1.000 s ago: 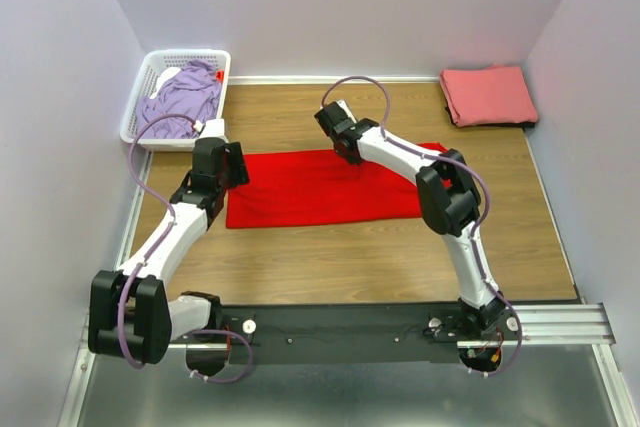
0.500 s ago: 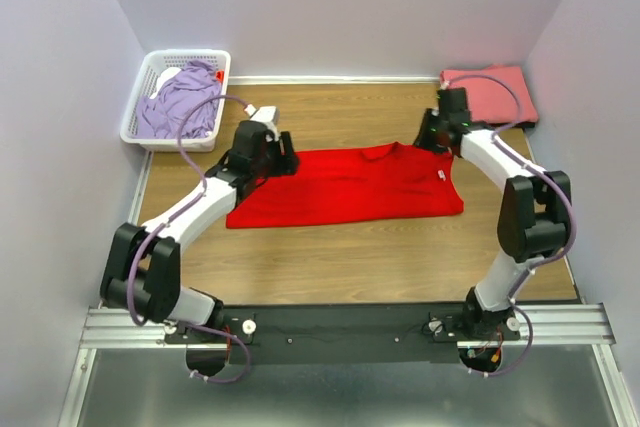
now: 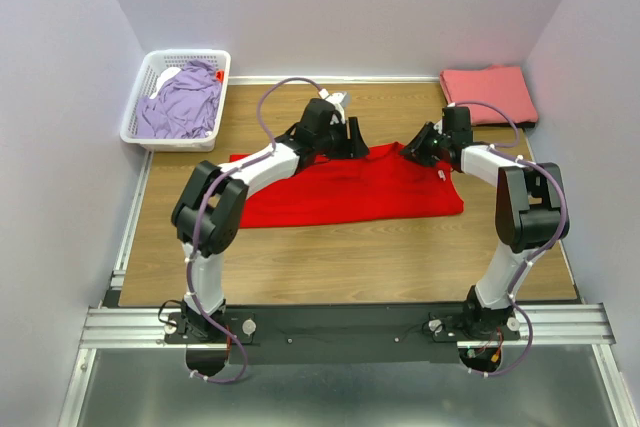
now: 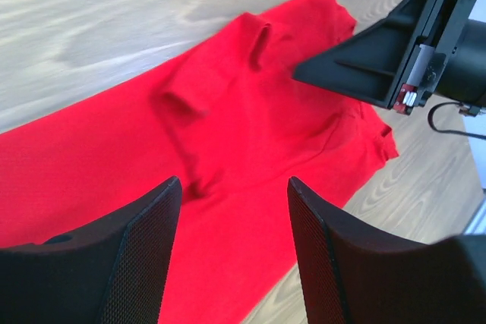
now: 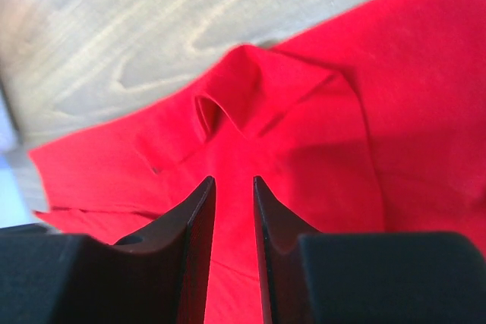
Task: Fold and stack the t-shirts
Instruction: Fold the tshirt
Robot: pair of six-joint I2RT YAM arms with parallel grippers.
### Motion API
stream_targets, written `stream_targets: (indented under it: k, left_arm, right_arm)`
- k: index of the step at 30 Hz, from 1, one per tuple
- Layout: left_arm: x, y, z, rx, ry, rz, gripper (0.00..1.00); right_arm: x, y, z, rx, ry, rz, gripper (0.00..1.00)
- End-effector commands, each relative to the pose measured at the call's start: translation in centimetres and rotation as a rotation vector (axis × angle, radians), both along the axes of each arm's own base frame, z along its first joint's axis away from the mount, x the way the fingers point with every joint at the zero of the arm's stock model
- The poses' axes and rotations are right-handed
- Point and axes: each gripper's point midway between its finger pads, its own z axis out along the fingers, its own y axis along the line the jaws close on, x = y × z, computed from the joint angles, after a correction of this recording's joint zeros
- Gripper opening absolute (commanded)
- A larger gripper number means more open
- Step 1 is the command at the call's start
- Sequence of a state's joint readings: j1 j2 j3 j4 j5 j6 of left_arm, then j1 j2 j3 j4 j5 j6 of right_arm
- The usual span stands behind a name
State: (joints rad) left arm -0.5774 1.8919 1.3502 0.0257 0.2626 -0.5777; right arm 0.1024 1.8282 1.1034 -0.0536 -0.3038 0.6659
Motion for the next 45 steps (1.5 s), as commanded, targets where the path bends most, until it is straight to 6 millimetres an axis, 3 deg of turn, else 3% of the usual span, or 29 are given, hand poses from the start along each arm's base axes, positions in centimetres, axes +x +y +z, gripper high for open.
stream_targets:
  k: [1,8,22,45]
  left_arm:
    - [-0.2,-2.9,-1.5,-0.042,0.071,-0.057,0.65]
    - [1.1,-4.3,-4.7,-0.024,0.126,-0.044,0.65]
    - [2.7,-5.0,-7.3,-0.012,0.162,-0.011,0.58]
    - [3.7,-5.1,-8.8,0.019,0.169,0.017,0.51]
  right_arm:
    - [0.8,0.6,-0.5,0.091,-0.001,-0.034,0.33]
    - [0.7,0.4,-1.9,0.118,0.033,-0.099,0.33]
    - [1.2,-0.2,-3.7,0.157,0.066,-0.185,0.34]
    - [2.1,-0.4,-4.7,0.271,0.058,-0.291,0.34]
